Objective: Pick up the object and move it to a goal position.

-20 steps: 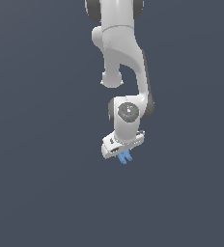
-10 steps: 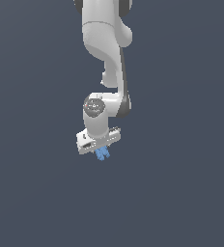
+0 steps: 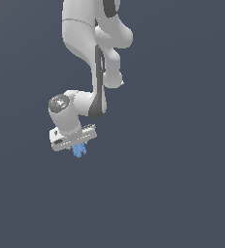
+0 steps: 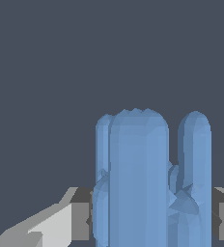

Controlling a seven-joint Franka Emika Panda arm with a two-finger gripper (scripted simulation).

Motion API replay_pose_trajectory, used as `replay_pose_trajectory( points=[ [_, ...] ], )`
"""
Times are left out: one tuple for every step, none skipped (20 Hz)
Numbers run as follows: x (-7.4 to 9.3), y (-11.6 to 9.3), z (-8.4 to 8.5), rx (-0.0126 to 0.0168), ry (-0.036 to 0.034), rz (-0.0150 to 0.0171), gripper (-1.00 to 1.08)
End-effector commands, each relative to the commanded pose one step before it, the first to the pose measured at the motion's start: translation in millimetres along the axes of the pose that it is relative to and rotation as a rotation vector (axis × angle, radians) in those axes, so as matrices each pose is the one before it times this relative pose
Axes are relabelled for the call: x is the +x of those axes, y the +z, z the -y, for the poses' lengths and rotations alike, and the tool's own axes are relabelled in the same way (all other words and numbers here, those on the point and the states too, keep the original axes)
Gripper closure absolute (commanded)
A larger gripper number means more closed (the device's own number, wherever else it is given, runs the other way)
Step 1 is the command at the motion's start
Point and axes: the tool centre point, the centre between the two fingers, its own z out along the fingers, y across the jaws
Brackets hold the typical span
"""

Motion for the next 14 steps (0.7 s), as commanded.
replay_pose_trajectory(
  points=[
    [-9.74,-0.74,-16.99,0.00037,-0.00248,-0.00044,1.08],
    [-2.88,-0.10,-5.29,0.00007,-0.00045,0.00017,1.08],
    [-2.67,-0.18,-4.80,0.00000,0.00000,0.00000,1.08],
    [-2.25,-0.15,-4.10,0.00000,0.00000,0.00000,1.08],
    [-1.83,-0.13,-3.40,0.00000,0.00000,0.00000,1.08],
    [-1.40,-0.10,-2.69,0.00000,0.00000,0.00000,1.08],
    [-0.96,-0.07,-1.99,0.00000,0.00000,0.00000,1.08],
    [-0.52,-0.04,-1.28,0.00000,0.00000,0.00000,1.08],
    [-0.08,-0.02,-0.56,0.00000,0.00000,0.00000,1.08],
    [0.37,0.01,0.15,0.00000,0.00000,0.00000,1.08],
    [0.81,0.04,0.87,0.00000,0.00000,0.00000,1.08],
    [1.05,0.06,1.35,0.00000,0.00000,0.00000,1.08],
    [0.68,0.04,0.92,0.00000,0.00000,0.00000,1.08],
    [0.24,0.01,0.33,0.00000,0.00000,0.00000,1.08]
  ],
)
